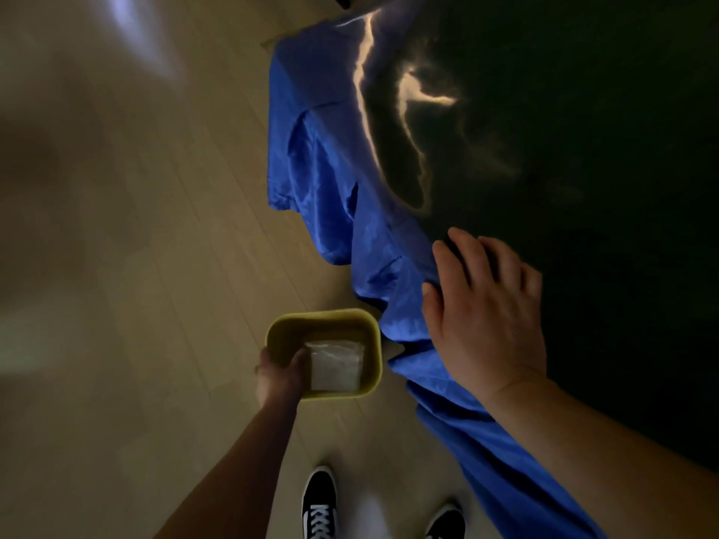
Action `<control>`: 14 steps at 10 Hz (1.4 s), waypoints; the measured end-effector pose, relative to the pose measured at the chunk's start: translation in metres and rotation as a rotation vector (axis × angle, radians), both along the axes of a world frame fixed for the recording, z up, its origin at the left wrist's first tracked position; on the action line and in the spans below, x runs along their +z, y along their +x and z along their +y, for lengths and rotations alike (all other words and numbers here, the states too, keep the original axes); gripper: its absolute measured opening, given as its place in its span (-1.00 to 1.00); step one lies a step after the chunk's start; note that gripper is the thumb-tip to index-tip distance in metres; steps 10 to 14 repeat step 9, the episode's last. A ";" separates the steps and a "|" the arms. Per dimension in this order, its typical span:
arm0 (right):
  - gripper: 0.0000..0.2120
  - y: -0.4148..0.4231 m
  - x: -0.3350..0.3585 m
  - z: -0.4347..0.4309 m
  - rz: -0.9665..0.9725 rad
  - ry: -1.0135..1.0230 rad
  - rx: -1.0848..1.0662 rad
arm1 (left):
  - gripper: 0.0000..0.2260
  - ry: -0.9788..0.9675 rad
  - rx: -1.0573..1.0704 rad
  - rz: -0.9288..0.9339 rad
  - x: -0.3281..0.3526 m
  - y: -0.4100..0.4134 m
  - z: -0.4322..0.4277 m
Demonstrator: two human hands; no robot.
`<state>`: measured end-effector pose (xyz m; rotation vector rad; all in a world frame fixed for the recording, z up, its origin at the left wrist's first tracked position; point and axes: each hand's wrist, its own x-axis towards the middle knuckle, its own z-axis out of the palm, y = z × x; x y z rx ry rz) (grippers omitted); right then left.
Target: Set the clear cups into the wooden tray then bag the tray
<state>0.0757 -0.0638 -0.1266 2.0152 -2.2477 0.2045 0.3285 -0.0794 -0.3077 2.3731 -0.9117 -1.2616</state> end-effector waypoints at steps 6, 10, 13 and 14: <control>-0.58 -0.002 0.003 0.000 -0.057 -0.011 0.014 | -0.39 -0.202 -0.853 -0.419 0.095 -0.021 0.004; -0.41 -0.017 0.032 -0.009 -0.264 0.368 0.047 | -0.38 -0.430 -1.022 -0.538 0.195 -0.052 0.017; -0.41 -0.017 0.032 -0.009 -0.264 0.368 0.047 | -0.38 -0.430 -1.022 -0.538 0.195 -0.052 0.017; -0.41 -0.017 0.032 -0.009 -0.264 0.368 0.047 | -0.38 -0.430 -1.022 -0.538 0.195 -0.052 0.017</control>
